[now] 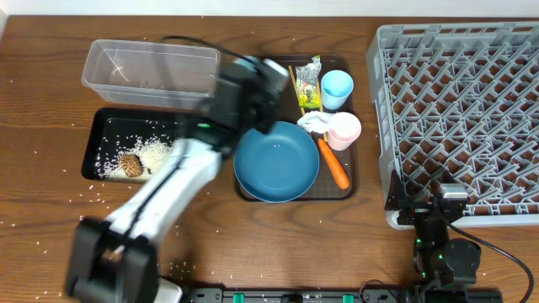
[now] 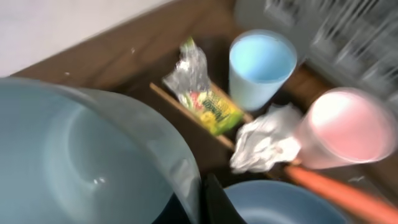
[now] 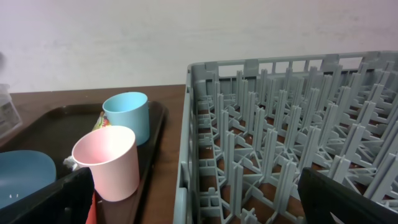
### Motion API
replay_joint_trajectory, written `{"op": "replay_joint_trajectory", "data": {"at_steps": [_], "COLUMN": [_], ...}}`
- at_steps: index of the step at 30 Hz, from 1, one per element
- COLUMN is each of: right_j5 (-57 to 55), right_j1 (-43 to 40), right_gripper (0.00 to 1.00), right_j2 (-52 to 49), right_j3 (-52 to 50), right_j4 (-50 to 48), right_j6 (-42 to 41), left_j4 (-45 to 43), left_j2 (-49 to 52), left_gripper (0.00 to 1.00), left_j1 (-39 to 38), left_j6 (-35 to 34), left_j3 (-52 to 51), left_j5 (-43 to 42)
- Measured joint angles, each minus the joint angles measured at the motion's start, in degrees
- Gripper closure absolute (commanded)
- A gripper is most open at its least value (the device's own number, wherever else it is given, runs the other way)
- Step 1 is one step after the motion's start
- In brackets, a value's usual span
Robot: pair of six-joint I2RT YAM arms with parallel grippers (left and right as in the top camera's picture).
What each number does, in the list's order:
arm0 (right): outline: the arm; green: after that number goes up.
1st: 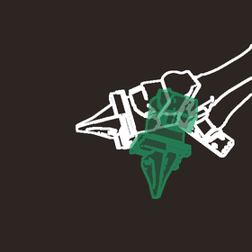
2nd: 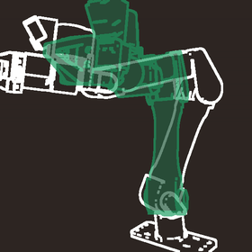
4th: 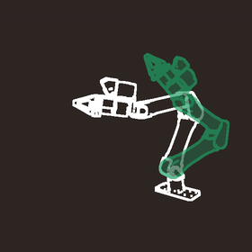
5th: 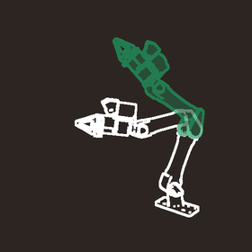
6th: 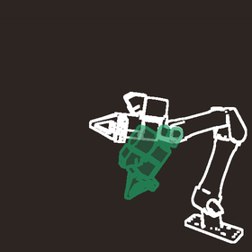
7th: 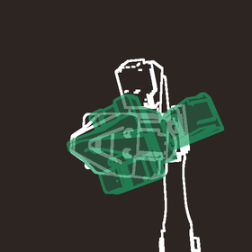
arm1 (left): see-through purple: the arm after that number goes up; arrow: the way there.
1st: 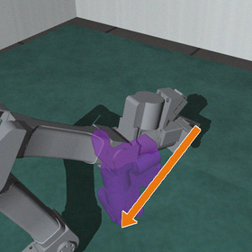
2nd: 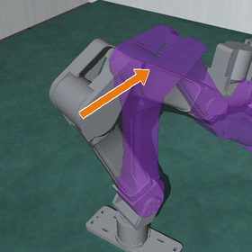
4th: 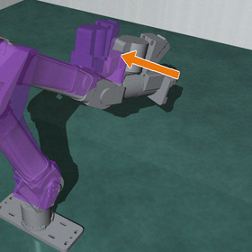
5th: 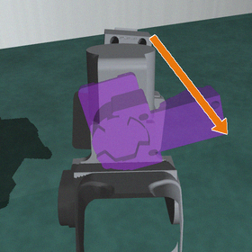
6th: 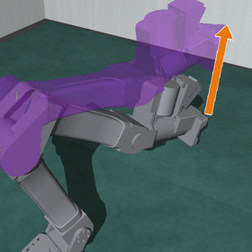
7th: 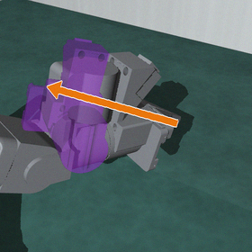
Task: Sort waste into correct bins and load items into the dishwasher rack
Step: 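Return the small blue bowl to the brown tray with the left gripper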
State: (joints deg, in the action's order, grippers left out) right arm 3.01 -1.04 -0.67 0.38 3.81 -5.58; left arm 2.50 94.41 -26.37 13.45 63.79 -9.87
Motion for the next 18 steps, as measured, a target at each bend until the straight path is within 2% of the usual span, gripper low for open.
{"op": "replay_joint_trajectory", "data": {"at_steps": [5,12,18], "right_j5": [0.0,0.0,0.0], "right_j1": [-0.02,0.0,0.0], "right_gripper": [0.01,0.01,0.01], "right_j2": [0.0,0.0,0.0], "right_j3": [0.0,0.0,0.02], "right_j4": [0.0,0.0,0.0], "right_j6": [0.0,0.0,0.0], "left_j4": [-6.08,-8.72,-8.96], "left_j2": [9.4,12.92,12.92], "left_gripper": [0.94,0.92,0.64], "left_j1": [-2.89,-2.34,-2.4], "left_j6": [3.45,4.5,4.66], "left_j3": [-0.02,-0.02,-0.02], "left_j5": [7.45,10.45,10.78]}}
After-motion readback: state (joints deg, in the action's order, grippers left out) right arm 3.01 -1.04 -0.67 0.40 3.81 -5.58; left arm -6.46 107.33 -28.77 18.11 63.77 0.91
